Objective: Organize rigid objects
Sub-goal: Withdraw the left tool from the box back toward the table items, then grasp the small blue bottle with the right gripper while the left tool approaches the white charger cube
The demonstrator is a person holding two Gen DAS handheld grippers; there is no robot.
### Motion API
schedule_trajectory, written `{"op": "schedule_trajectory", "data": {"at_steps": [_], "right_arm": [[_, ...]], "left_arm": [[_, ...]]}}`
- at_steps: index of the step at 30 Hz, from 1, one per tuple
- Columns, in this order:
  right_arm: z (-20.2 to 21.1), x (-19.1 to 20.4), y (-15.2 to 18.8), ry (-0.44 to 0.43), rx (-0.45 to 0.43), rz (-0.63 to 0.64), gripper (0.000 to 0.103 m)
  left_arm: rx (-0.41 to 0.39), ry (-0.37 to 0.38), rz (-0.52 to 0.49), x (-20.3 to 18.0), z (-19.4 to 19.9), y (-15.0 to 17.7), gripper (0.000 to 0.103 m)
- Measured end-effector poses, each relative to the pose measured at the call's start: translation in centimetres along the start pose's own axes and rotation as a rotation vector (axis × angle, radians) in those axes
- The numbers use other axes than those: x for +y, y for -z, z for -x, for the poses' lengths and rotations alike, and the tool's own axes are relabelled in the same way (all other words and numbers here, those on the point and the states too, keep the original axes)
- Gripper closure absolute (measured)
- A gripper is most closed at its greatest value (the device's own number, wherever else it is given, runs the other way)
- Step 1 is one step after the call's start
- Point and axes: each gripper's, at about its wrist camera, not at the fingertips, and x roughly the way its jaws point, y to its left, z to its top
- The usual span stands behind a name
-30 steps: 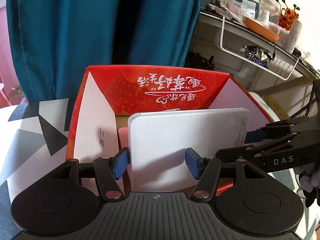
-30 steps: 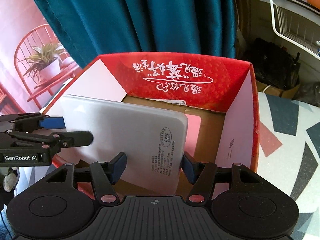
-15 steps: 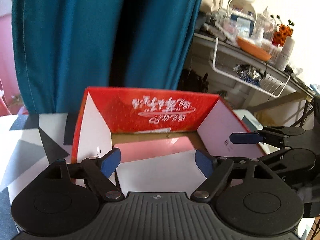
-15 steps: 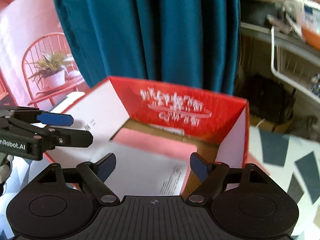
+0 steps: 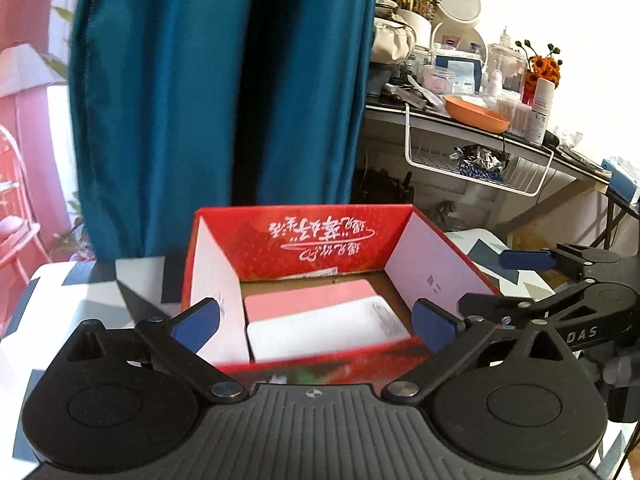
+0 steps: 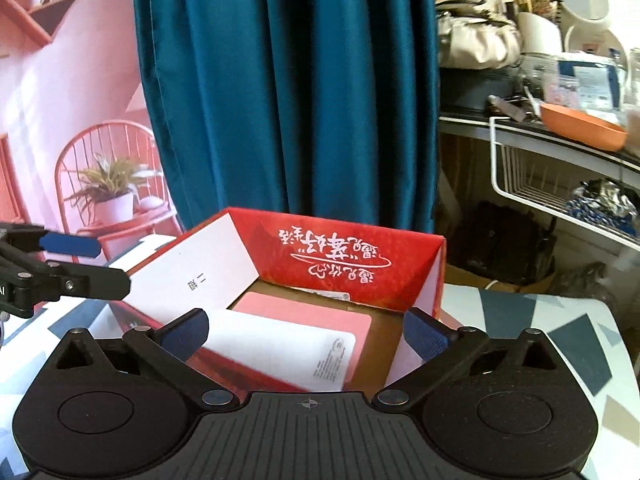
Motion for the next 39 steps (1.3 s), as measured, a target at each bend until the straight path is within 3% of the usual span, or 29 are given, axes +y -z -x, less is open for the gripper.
{"op": "schedule_trajectory", "data": {"at_steps": [11, 19, 28, 39], "right_arm": [[4.3, 1.8, 5.4, 0.033, -0.073, 0.017, 0.000], [4.4, 2.6, 10.3, 0.049, 0.009, -0.011, 0.000], [4.2, 4.1, 15.9, 0.043, 0.083, -0.029, 0.000], [3.7, 4.9, 17.0, 0.032, 0.122, -0.011, 0.001]], "left_arm": [[0.023, -0.044, 0.063, 1.0, 3.2, 5.2, 0.000], [0.100, -0.065, 0.123, 1.7, 3.4, 9.7, 0.000], [0.197, -0.032, 0.197, 1.6, 2.1, 13.6, 0.002], [0.218, 0.003, 0.246, 1.6, 1.6, 14.6, 0.012]]}}
